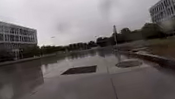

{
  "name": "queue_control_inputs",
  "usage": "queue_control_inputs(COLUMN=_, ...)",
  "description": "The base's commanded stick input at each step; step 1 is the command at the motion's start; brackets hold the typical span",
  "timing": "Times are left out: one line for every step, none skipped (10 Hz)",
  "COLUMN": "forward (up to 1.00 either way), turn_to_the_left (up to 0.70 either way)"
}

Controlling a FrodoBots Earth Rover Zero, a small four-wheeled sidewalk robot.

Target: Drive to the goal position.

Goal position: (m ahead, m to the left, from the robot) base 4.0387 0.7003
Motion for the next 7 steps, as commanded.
queue_control_inputs(forward=0.47, turn_to_the_left=0.00)
queue_control_inputs(forward=0.58, turn_to_the_left=0.00)
queue_control_inputs(forward=0.67, turn_to_the_left=0.00)
queue_control_inputs(forward=0.67, turn_to_the_left=0.00)
queue_control_inputs(forward=0.67, turn_to_the_left=0.00)
queue_control_inputs(forward=0.67, turn_to_the_left=0.00)
queue_control_inputs(forward=0.65, turn_to_the_left=0.00)
